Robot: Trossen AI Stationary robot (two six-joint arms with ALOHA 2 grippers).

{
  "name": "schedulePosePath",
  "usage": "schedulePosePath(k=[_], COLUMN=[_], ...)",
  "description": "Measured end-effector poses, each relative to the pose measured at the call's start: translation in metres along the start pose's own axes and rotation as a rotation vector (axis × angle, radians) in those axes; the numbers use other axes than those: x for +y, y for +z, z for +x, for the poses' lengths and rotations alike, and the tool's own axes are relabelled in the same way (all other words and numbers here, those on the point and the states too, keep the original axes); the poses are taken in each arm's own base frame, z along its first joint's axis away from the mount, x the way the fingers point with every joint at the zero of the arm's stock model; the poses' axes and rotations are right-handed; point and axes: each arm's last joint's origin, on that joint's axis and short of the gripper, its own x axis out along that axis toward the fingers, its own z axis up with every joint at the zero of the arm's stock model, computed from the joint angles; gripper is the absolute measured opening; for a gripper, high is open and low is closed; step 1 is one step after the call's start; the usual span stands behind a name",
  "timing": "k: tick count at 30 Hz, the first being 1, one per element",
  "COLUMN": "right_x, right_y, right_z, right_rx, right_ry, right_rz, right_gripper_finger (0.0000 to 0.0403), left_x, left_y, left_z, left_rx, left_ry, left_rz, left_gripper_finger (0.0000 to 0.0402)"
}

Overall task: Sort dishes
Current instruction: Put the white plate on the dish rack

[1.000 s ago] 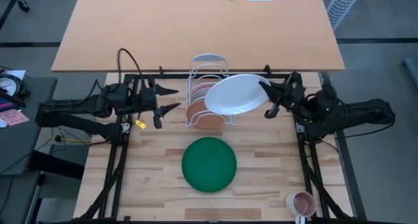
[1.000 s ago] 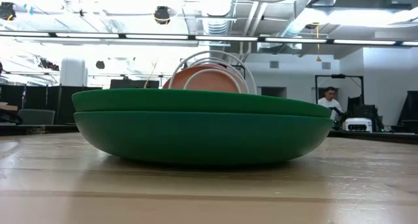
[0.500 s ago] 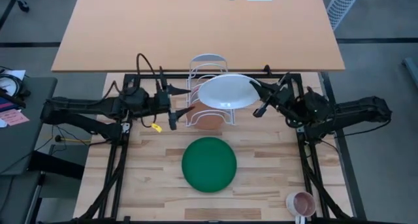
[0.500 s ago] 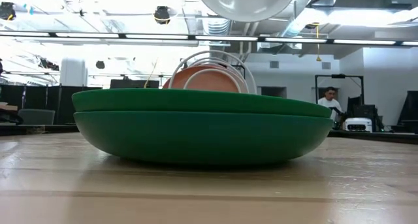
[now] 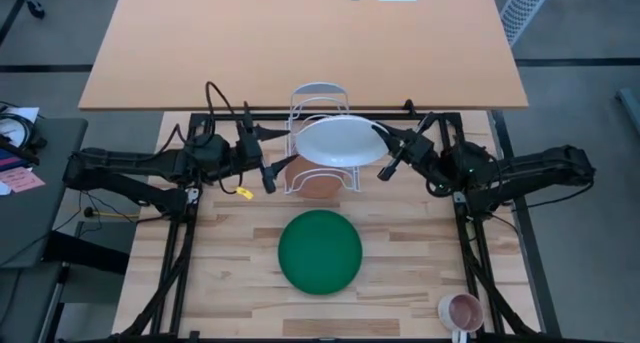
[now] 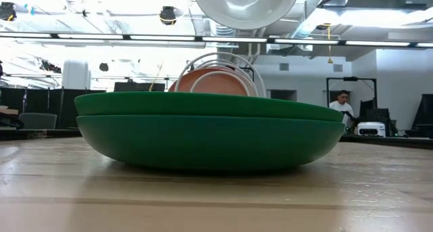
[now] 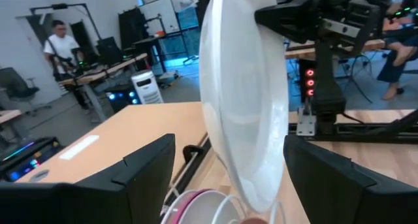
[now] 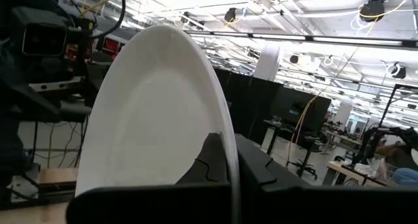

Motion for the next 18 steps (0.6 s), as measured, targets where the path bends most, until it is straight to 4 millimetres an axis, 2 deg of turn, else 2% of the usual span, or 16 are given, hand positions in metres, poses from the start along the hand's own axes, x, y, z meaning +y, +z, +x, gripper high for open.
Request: schedulePosePath(k=[18], right_x=[0.0023], right_y=[0.0010], right_z=[-0.0001], right_rx=[-0.041], right_ry=[0.073], right_rz=[0.000], right_gripper_finger=[0.0002], left_x=[0.0002], left_y=[0.0012], left_z=[0.0003], left_rx=[-0.011], left_ry=[0.006], left_rz=[-0.007], left_gripper_finger=[0.0281])
